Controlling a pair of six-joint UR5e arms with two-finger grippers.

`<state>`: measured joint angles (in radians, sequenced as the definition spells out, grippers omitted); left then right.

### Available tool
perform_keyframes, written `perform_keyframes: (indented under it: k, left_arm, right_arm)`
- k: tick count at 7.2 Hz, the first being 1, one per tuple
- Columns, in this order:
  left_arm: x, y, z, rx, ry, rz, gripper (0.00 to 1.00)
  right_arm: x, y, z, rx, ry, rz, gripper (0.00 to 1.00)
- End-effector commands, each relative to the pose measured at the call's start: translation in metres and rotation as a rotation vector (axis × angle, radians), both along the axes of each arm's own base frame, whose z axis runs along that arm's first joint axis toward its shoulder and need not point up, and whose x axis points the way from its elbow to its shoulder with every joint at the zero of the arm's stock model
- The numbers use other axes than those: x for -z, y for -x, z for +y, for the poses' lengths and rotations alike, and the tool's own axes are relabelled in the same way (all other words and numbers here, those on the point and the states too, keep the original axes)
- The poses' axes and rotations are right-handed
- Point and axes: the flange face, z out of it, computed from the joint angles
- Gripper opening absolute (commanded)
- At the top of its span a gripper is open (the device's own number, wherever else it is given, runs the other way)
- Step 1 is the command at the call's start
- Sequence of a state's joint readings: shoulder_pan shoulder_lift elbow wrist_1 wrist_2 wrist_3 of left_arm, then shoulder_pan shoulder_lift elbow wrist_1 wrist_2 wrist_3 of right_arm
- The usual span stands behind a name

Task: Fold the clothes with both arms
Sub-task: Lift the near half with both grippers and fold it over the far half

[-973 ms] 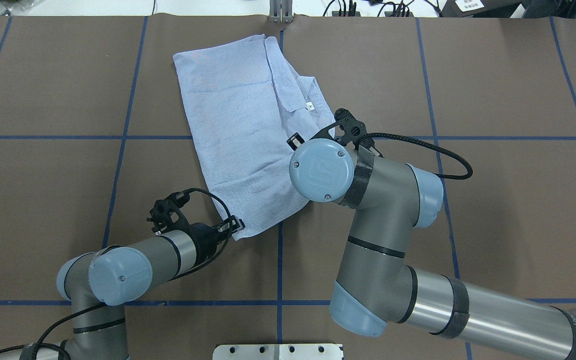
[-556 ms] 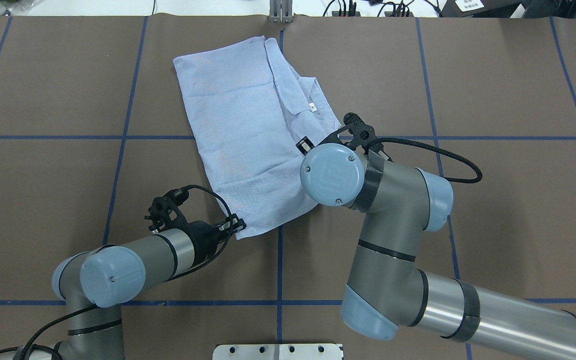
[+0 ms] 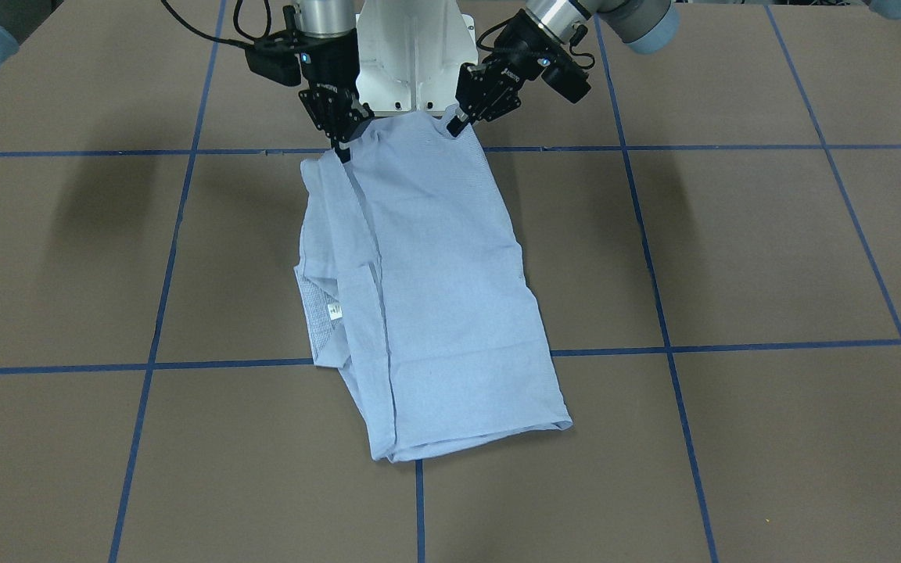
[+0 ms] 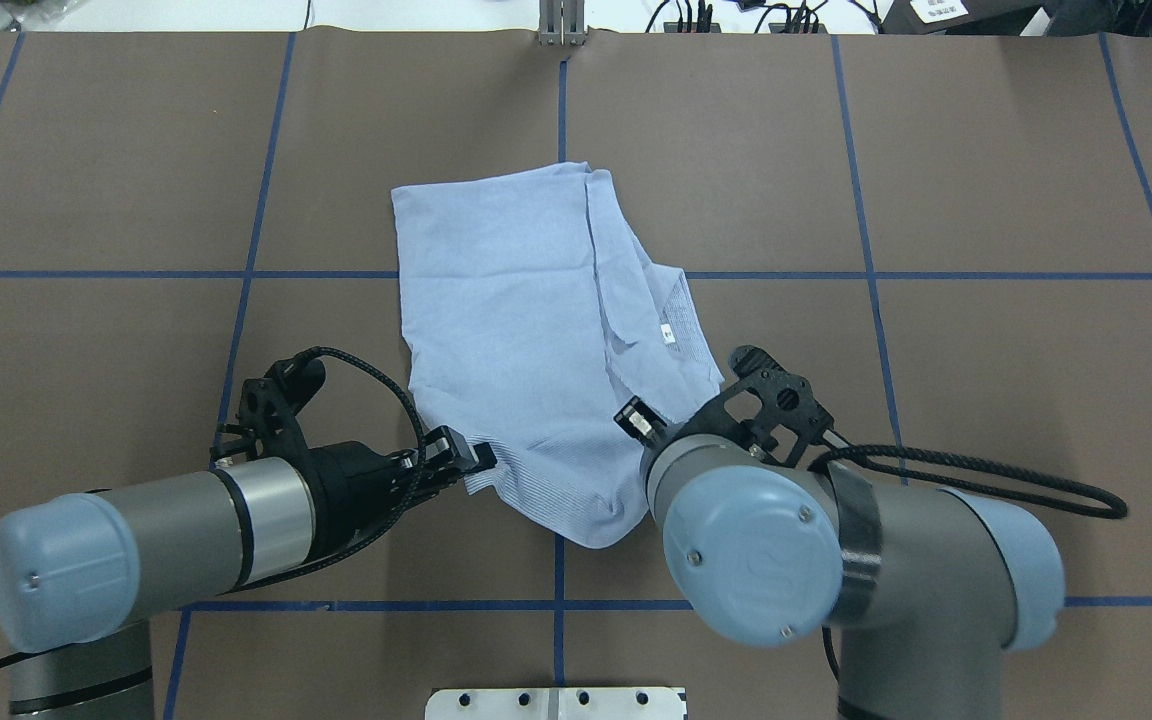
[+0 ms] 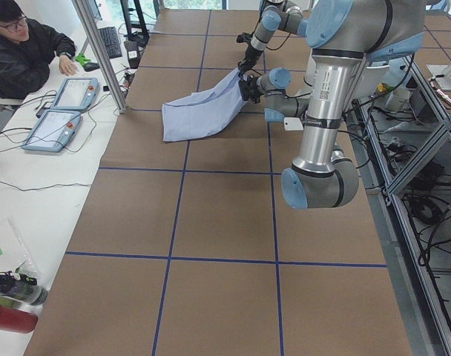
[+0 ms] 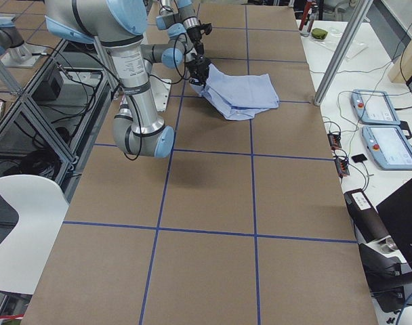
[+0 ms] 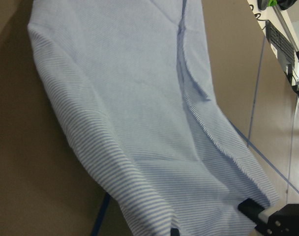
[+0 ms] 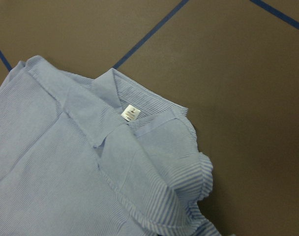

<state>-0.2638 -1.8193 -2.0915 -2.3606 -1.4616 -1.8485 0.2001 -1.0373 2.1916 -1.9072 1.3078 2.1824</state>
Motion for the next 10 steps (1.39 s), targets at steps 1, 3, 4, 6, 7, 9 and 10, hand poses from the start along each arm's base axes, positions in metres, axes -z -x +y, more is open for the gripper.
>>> perform_keyframes:
  k: [1,3,4,6,7,9,10]
  left_arm:
    - [0.038,0.047,0.017,-0.043,0.004,-0.012,0.00]
    - [0.030,0.036,0.009,-0.060,0.037,-0.122,0.00]
    - [0.021,0.020,-0.013,-0.026,0.048,-0.169,0.00]
    - [0.018,-0.018,-0.074,0.043,-0.028,-0.277,0.00]
    - [0.017,-0.026,-0.099,0.067,-0.073,-0.319,0.00]
    - [0.020,-0.049,-0.146,0.109,-0.084,-0.373,0.00]
    - [0.021,-0.042,-0.162,0.128,-0.125,-0.395,0.00]
  right_arm:
    - [0.029,-0.049,0.043,0.043,-0.014,-0.022,0.00]
    - [0.026,-0.048,0.026,0.018,-0.021,0.007,0.00]
    - [0.013,-0.034,-0.006,-0.030,-0.020,0.056,0.00]
    - [-0.004,0.004,-0.060,-0.075,-0.054,0.070,0.00]
    - [-0.010,0.020,-0.086,-0.088,-0.072,0.083,0.00]
    - [-0.009,0.041,-0.123,-0.116,-0.080,0.104,0.00]
    - [-0.009,0.051,-0.137,-0.127,-0.075,0.127,0.00]
